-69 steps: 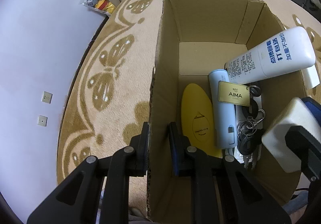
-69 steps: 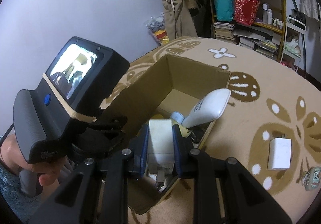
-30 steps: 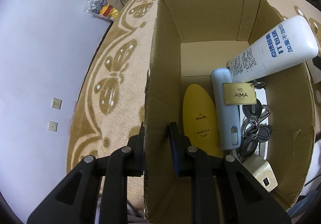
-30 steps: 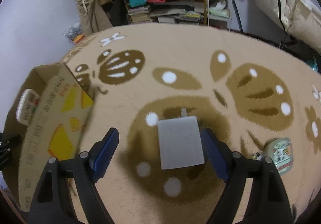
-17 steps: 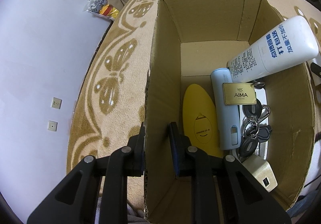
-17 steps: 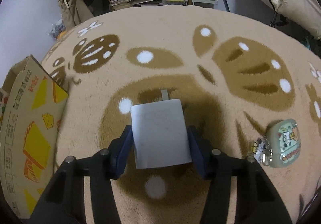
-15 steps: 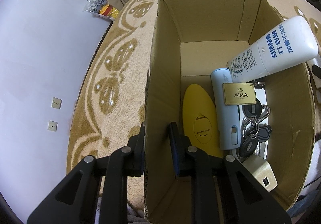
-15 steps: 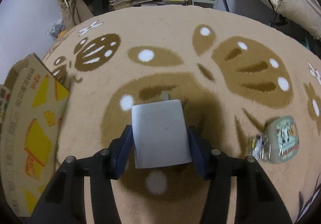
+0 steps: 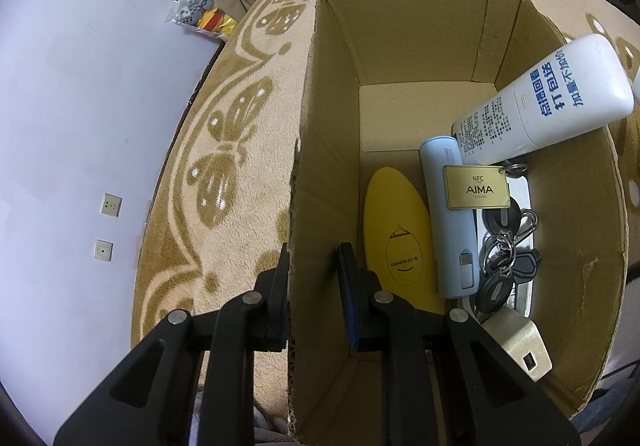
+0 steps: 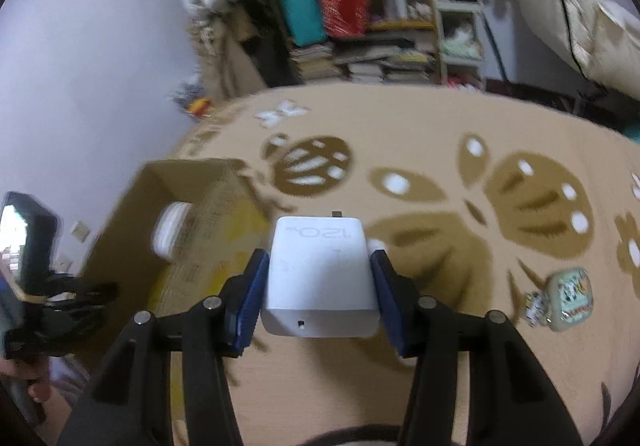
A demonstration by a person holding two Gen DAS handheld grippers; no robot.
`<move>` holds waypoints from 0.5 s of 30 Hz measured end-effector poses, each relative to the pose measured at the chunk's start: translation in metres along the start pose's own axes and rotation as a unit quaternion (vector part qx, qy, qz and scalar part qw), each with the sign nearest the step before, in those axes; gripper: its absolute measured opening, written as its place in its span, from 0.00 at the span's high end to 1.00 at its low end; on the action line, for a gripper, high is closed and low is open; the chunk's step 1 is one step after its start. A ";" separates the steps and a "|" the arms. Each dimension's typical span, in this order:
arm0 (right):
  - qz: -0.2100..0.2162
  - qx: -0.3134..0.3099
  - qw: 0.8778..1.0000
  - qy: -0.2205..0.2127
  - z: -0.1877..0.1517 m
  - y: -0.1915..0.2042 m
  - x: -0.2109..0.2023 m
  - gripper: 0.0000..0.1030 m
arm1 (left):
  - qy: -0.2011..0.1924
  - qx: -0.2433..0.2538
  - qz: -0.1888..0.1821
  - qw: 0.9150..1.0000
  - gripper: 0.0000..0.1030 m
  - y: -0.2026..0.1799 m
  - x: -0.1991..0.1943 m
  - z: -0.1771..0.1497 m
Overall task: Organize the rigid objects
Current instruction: 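Carry the white power adapter into the box and release it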
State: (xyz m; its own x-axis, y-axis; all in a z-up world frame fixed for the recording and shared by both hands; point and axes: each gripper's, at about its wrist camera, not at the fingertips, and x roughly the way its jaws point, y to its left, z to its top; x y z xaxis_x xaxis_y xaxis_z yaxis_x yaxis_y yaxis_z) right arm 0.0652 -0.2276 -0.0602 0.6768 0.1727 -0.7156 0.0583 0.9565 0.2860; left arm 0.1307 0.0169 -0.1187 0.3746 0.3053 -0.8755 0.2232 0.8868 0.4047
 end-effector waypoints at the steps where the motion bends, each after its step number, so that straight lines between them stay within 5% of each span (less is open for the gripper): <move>1: 0.013 -0.009 1.000 -0.004 0.001 0.009 -0.003 0.46 | 0.000 0.000 0.000 1.000 0.81 0.000 0.000 0.000; 15: 0.096 -0.100 0.990 -0.012 -0.010 0.079 -0.011 0.46 | 0.000 -0.003 -0.005 1.000 0.81 0.000 0.002 0.001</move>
State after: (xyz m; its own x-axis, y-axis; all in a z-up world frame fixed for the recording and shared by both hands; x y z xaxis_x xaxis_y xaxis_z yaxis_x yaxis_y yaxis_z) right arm 0.0547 -0.1517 -0.0359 0.6785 0.3526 -0.6445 -0.2185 0.9345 0.2812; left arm 0.1325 0.0171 -0.1198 0.3729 0.2965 -0.8792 0.2219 0.8916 0.3948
